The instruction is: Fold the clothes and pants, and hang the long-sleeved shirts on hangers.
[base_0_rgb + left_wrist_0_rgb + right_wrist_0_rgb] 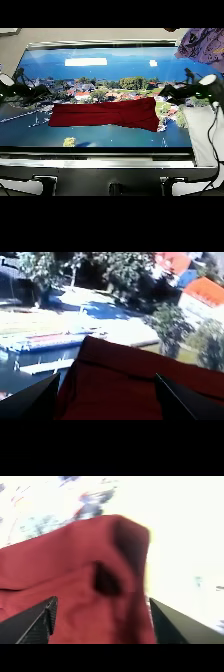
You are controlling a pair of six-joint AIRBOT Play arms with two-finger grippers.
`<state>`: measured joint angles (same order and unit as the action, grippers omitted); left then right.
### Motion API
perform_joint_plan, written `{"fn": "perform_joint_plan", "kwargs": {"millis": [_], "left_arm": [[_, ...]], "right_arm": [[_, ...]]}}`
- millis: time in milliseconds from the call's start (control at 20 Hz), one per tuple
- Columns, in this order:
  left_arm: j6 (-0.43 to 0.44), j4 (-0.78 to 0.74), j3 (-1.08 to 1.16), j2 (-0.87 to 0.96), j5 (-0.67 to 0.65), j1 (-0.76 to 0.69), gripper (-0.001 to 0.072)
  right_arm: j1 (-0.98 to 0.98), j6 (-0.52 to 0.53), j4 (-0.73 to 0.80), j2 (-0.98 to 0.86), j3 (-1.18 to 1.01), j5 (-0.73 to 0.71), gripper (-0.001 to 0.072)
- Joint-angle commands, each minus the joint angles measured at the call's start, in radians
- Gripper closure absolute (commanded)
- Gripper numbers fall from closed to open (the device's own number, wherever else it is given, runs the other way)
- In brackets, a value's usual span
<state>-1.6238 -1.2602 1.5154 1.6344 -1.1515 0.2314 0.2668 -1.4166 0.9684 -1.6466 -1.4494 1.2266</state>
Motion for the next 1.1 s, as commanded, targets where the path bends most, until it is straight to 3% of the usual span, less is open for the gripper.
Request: {"fn": "perform_joint_plan", "kwargs": {"millis": [0, 100, 350, 850, 900, 1000, 1050], "left_arm": [[0.0, -0.047, 0.079, -0.04, -0.08, 0.003, 0.0027], [-0.018, -0.047, 0.08, -0.057, -0.08, -0.001, 0.0027], [-0.032, -0.046, 0.08, -0.058, -0.08, -0.005, 0.0028], [-0.039, -0.047, 0.08, -0.055, -0.062, -0.005, 0.0028], [-0.039, -0.046, 0.08, -0.055, -0.06, -0.005, 0.0028], [-0.039, -0.046, 0.08, -0.054, -0.061, -0.008, 0.0029], [-0.039, -0.044, 0.08, -0.054, -0.061, -0.01, 0.0033]], "right_arm": [[0.118, 0.104, -0.074, -0.049, -0.01, 0.158, 0.0047], [0.135, 0.17, -0.172, -0.096, 0.022, 0.167, 0.0041], [0.102, 0.226, -0.227, -0.18, 0.074, 0.158, 0.0038], [0.006, 0.247, -0.268, -0.258, 0.079, 0.15, 0.0044], [-0.014, 0.247, -0.252, -0.257, 0.079, 0.142, 0.0089], [-0.048, 0.229, -0.215, -0.257, 0.078, 0.111, 0.0367], [-0.057, 0.216, -0.204, -0.255, 0.078, 0.104, 0.0547]]}}
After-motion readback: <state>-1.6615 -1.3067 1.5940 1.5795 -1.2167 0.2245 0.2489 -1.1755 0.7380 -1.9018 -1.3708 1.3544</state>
